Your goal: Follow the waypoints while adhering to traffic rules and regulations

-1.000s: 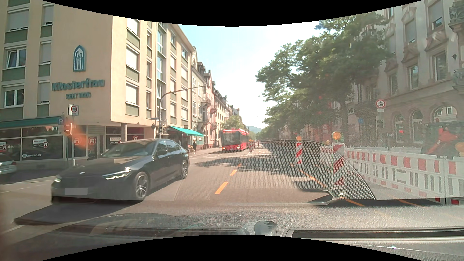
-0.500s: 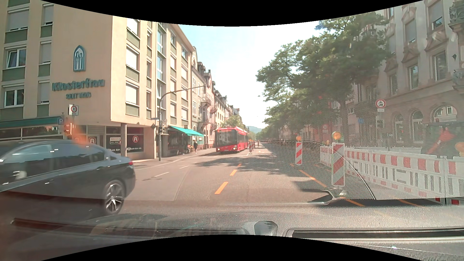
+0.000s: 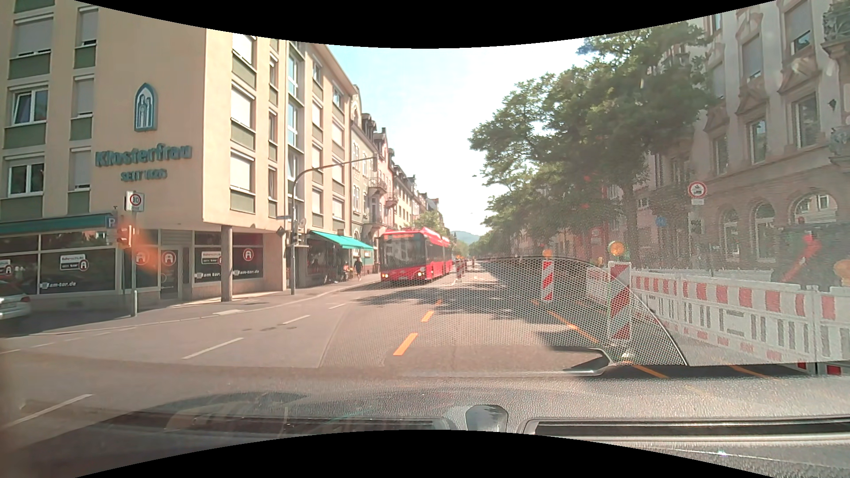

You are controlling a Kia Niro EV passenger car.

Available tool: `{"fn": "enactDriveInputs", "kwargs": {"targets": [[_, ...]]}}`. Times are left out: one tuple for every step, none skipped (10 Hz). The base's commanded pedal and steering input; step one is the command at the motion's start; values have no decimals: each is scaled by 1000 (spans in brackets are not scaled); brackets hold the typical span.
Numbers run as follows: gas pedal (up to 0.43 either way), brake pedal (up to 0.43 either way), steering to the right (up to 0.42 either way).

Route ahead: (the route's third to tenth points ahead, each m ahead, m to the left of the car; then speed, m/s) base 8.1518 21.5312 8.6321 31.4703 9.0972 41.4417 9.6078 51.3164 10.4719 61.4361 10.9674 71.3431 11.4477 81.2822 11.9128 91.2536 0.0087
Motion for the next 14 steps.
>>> {"fn": "enactDriveInputs", "kwargs": {"targets": [[0, 140, -1], [0, 140, -1], [0, 140, -1], [0, 140, -1], [0, 140, -1], [0, 140, 0], [0, 140, 0], [0, 140, 0], [0, 140, -1], [0, 140, 0], [0, 140, -1], [0, 140, -1], [0, 140, 0], [0, 140, -1]]}}
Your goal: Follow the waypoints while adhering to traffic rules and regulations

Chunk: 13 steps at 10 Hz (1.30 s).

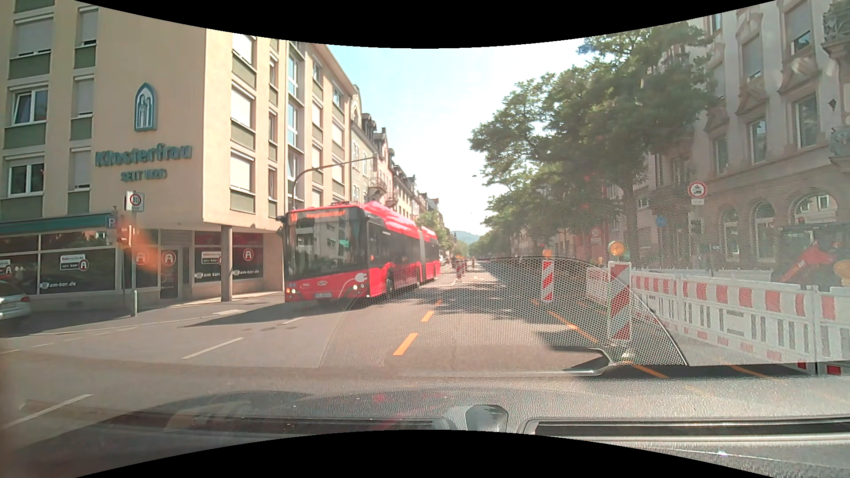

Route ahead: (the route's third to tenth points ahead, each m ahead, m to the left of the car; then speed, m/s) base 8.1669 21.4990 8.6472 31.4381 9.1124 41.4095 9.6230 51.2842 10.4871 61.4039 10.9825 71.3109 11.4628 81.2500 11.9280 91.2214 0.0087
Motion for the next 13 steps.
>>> {"fn": "enactDriveInputs", "kwargs": {"targets": [[0, 140, 0], [0, 140, -1], [0, 140, -1], [0, 140, -1], [0, 140, 0], [0, 140, -1], [0, 140, 0], [0, 140, 0], [0, 140, 0], [0, 140, -1], [0, 140, 0], [0, 146, 0], [0, 140, -1]]}}
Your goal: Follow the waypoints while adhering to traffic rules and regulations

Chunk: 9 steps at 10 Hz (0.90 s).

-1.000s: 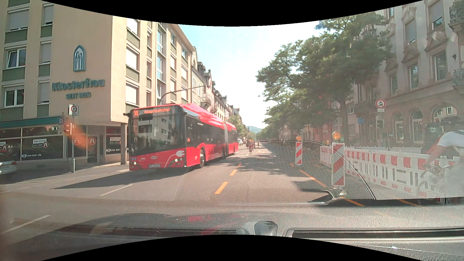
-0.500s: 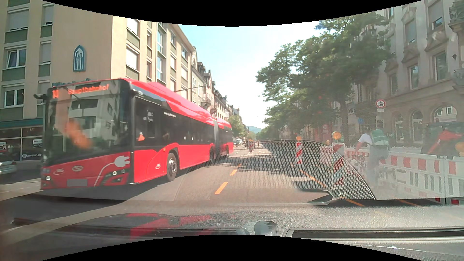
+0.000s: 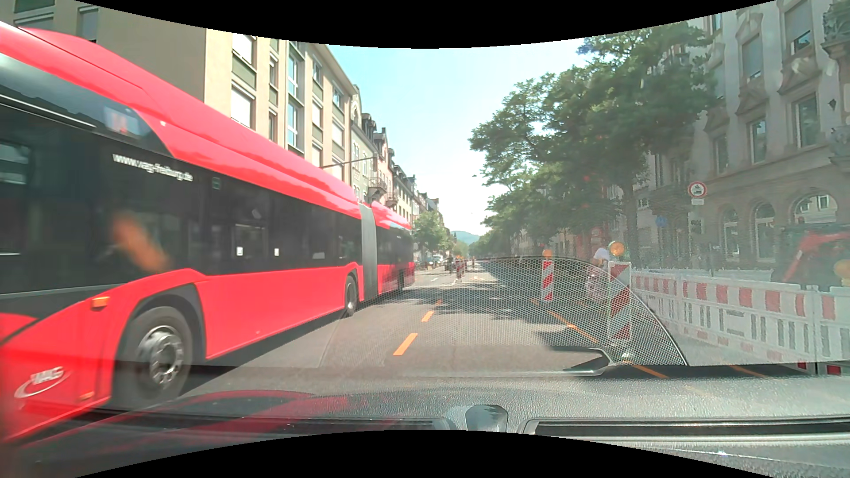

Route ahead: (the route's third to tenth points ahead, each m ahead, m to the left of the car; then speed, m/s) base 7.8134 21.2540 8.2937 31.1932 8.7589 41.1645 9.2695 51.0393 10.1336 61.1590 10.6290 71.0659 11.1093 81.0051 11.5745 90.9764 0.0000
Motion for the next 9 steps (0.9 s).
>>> {"fn": "enactDriveInputs", "kwargs": {"targets": [[0, 146, 0], [0, 140, -1], [0, 140, -1], [0, 140, -1], [0, 140, -1], [0, 140, -1], [0, 140, 0], [0, 140, 0], [0, 140, 0]]}}
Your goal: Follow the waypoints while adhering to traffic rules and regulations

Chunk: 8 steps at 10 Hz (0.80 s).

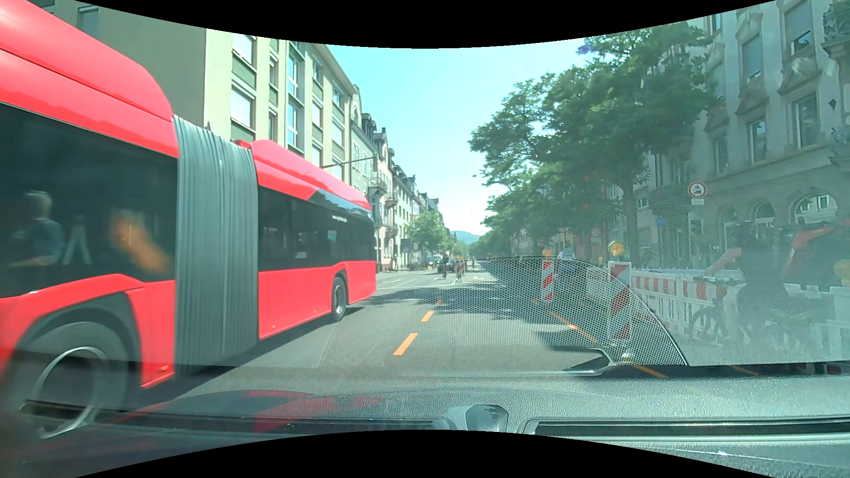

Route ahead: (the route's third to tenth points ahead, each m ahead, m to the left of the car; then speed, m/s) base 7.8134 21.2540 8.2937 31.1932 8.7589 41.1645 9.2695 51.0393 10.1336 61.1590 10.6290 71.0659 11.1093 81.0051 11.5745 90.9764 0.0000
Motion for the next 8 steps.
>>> {"fn": "enactDriveInputs", "kwargs": {"targets": [[0, 140, -1], [0, 140, -1], [0, 140, 0], [0, 140, -1], [0, 140, 0], [0, 140, 0], [0, 140, 0], [0, 140, 0]]}}
